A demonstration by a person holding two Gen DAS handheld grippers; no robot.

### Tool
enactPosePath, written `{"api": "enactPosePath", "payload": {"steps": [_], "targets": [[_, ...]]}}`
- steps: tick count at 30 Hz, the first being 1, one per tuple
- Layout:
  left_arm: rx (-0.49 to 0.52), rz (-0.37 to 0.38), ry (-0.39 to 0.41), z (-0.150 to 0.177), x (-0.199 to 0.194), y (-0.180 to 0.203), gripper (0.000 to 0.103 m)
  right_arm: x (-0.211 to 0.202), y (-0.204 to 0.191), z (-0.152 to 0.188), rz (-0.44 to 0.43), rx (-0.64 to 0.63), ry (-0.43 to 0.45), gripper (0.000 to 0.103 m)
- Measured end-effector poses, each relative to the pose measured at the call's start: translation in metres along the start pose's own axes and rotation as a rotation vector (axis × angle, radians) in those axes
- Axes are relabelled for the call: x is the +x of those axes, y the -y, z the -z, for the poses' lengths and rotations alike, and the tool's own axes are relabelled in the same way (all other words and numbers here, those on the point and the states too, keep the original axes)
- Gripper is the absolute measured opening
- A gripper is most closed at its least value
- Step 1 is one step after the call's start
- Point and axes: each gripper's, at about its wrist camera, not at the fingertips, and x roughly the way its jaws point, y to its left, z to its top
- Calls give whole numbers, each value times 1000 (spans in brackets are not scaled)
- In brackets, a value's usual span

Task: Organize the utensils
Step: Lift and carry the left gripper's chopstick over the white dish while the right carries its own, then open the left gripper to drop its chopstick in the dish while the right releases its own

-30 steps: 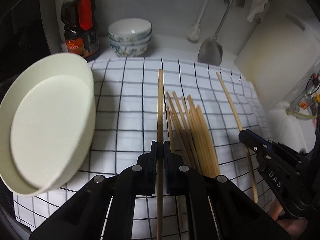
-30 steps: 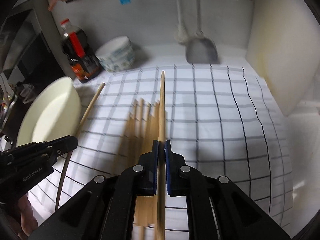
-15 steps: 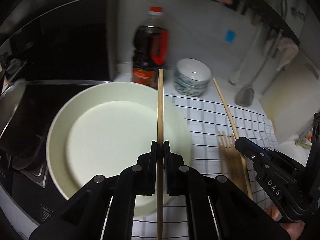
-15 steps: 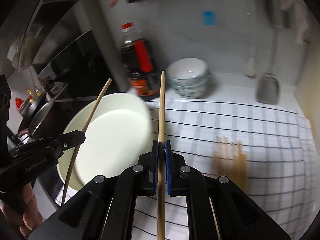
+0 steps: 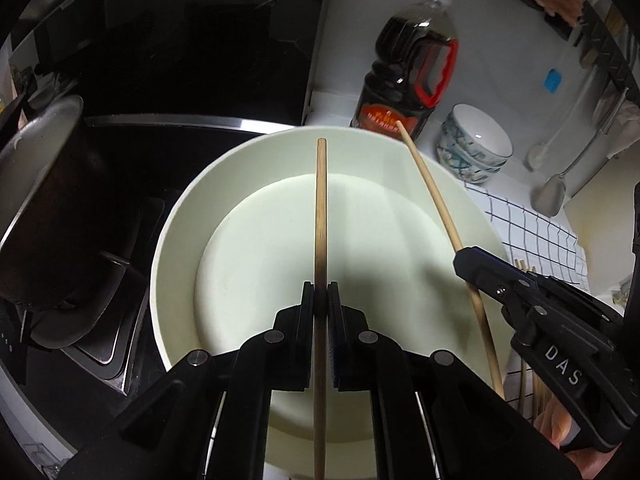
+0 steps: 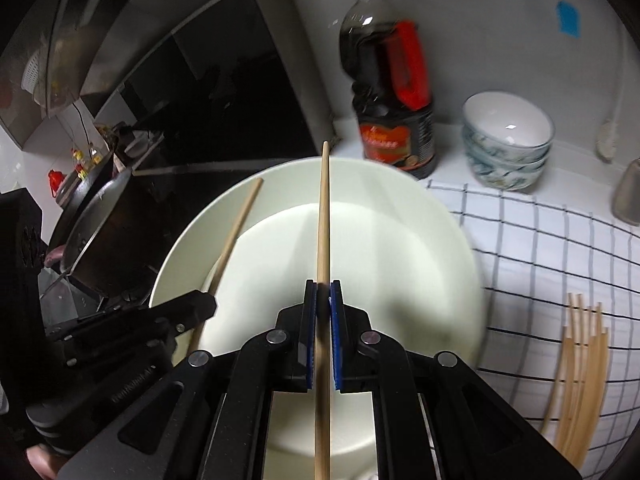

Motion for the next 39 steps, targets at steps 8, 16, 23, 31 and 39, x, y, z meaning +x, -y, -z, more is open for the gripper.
{"api": "enactPosePath", "payload": {"steps": [8,16,23,31,39], "targets": [[15,-7,-36,-1,28,-10,7,40,1,2,28,52,-93,6],[19,-32,-44,-5,39,-12,7,50,5,10,60,68,-131,6],[27,-59,-42,-4,43,-14,8,53,7,14,84,64,-143,7],[32,-80,-15,-3,38,-14,29,45,10,11,91,72,-123,7],[24,-110,31,-3,24,-14,60,34,13,11,91,75,-107,12]]}}
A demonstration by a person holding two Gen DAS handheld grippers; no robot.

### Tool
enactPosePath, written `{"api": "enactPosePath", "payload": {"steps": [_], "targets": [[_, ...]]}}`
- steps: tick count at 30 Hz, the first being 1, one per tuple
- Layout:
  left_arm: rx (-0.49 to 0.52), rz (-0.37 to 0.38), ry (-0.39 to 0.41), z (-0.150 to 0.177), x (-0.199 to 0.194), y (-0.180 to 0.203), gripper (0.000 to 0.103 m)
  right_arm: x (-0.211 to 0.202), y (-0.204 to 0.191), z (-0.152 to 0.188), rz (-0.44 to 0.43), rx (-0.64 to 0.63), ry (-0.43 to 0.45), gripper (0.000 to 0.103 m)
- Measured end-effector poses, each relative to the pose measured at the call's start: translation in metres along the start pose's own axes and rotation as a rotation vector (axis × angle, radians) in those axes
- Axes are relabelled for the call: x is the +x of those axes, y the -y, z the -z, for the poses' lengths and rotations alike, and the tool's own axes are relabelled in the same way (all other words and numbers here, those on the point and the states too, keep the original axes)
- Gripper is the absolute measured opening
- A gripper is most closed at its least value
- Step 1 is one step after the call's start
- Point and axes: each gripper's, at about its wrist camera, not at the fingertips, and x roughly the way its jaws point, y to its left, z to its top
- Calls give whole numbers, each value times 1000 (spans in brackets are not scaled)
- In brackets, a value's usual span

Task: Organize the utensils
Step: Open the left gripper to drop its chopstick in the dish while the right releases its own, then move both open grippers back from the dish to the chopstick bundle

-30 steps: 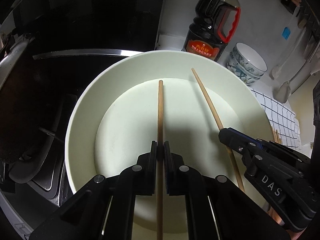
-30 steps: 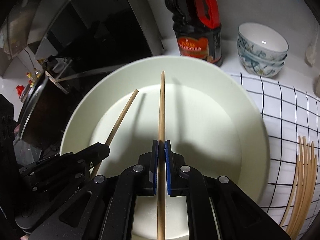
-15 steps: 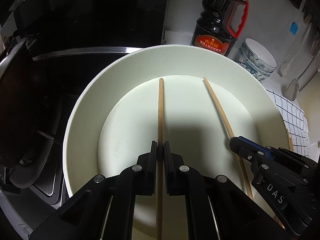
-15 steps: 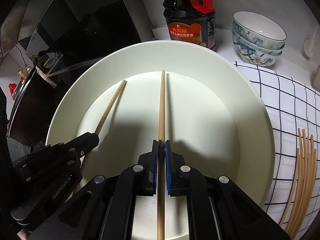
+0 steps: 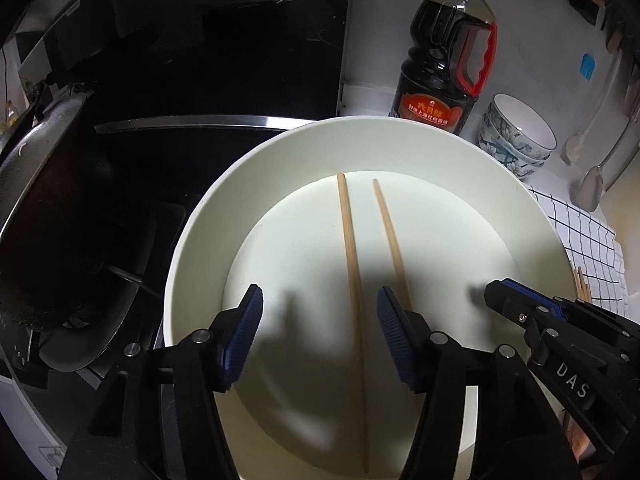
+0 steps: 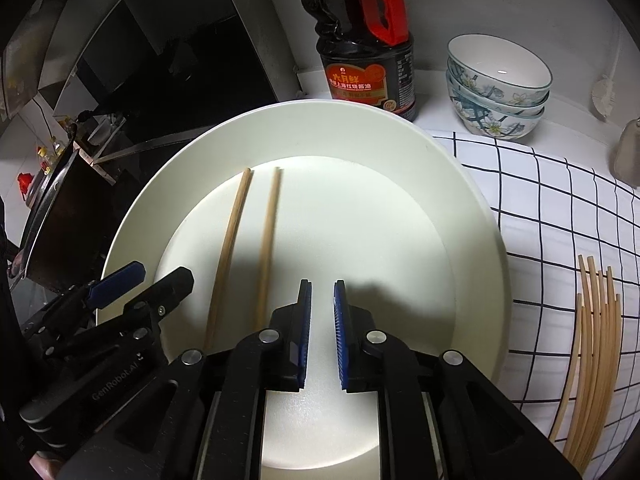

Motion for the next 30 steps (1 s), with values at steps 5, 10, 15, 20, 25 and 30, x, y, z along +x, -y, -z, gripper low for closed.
{"api": "enactPosePath", "payload": {"steps": [5,10,15,20,25,30], "targets": [[0,-16,16,1,-8,-1,72,-6,1,2,-5,-2,9,18],[-1,-28,41,3,-20,-1,80,-15,1,5,-13,-9,25,23],[4,-39,66,7,-33,2,85,-27,2,9,-17,-15,46,25],[-4,-39,80,13,-46,5,85,-41,6,16,-18,-19,66,28],[-1,-36,96,19,-59,14,85,-59,16,25,-16,-12,86,30],[-8,-33,91,27,-65,26,87,-76,30,37,-9,-10,95,31]]}}
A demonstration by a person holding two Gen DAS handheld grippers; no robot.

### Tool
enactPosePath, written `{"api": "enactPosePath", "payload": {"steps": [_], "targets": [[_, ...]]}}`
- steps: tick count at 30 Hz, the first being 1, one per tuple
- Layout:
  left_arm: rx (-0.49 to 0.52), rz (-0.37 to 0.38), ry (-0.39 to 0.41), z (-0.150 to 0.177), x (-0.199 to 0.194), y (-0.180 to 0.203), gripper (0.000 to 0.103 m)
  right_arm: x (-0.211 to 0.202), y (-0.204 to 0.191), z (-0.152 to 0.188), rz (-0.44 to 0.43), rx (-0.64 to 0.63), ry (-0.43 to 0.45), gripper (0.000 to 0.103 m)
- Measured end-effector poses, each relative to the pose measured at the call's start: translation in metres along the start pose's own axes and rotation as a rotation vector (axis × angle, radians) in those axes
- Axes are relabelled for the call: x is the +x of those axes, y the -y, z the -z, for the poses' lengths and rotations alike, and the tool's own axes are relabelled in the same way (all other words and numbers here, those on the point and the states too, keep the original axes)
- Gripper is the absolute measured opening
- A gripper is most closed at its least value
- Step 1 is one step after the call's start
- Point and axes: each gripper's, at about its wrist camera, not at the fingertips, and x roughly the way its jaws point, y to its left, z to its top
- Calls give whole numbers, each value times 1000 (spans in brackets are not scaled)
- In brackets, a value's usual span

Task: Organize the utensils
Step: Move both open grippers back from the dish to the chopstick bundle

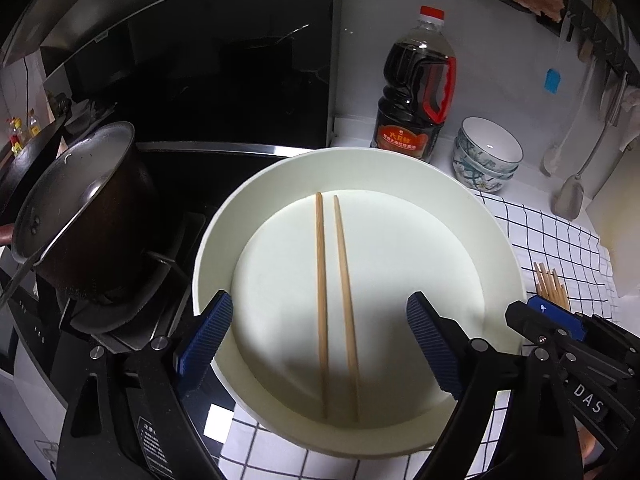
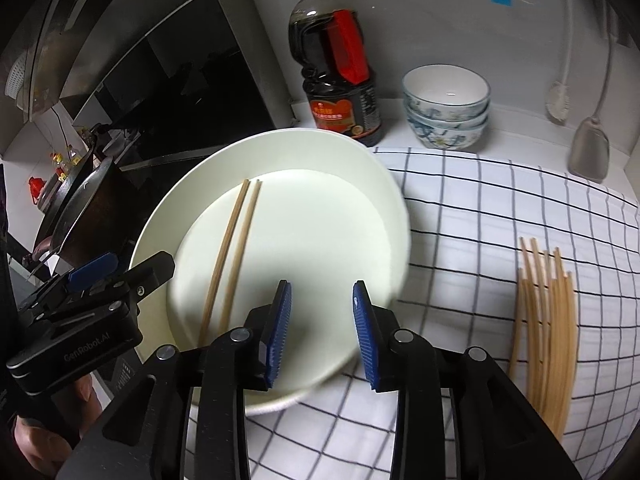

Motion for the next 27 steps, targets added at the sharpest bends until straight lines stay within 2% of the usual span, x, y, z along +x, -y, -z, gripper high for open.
{"api": "enactPosePath", "payload": {"steps": [9,11,20,27], "targets": [[18,12,-5,16,-15,28,90,-31,31,23,20,16,5,40],[27,16,-6,19,-18,36,94,-37,40,29,25,26,7,48],[80,49,-15,29,-26,76,96,-63,81,54,62,71,18,62],[114,139,-50,44,-24,115,96,-76,120,77,141,122,22,65]]}}
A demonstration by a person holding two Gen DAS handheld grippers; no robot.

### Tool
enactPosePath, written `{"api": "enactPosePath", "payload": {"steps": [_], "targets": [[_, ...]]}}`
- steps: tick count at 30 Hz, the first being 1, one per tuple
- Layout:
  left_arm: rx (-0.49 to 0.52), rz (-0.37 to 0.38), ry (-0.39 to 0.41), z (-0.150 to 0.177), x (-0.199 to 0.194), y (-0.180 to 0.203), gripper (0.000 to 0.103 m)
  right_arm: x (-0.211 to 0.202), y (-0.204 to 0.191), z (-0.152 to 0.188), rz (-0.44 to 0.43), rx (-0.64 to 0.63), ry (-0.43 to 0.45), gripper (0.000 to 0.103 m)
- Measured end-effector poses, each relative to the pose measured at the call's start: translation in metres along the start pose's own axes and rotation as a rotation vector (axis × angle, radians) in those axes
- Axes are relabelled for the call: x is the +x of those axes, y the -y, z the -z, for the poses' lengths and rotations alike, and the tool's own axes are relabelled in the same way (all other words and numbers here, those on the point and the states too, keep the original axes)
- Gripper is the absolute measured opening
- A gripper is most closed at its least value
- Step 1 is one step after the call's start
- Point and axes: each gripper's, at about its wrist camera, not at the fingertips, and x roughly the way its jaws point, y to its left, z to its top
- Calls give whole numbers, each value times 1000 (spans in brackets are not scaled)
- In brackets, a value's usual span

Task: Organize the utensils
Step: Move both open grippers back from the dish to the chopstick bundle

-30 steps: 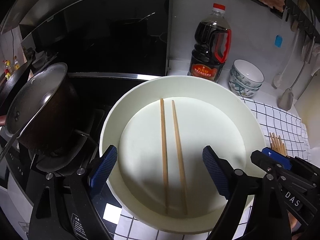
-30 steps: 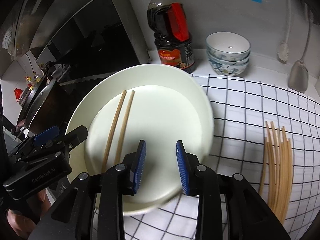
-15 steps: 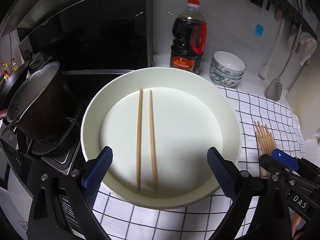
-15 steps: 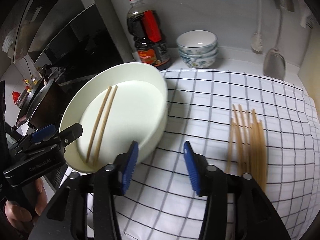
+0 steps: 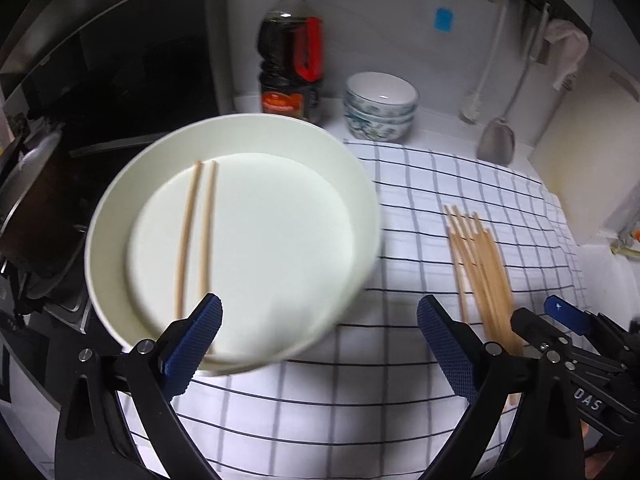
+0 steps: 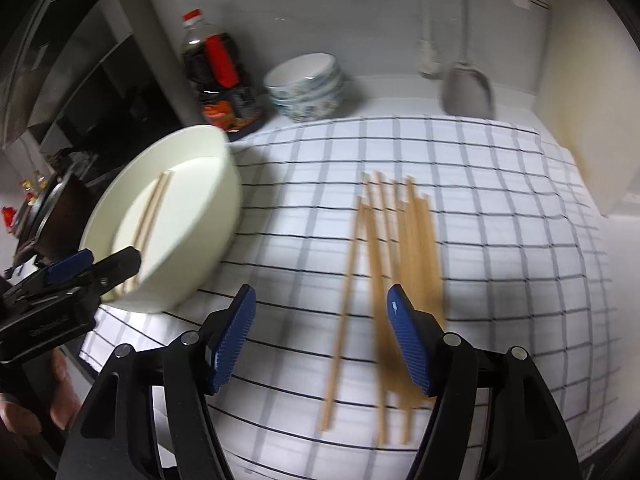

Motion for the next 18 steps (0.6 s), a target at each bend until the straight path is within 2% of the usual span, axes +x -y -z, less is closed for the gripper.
{"api": "enactPosePath", "payload": {"steps": [6,11,14,18], "targets": [[51,56,2,7,4,36,97,-5,36,14,57,45,-1,65],[51,112,-14,14,13,59,97,-2,63,23,94,70,-9,65],[47,117,-28,19,24,70,97,2,78,27,92,88,-16,67],[51,86,-38,25,40,83,97,14,93,30,93,95,-30,68]]}}
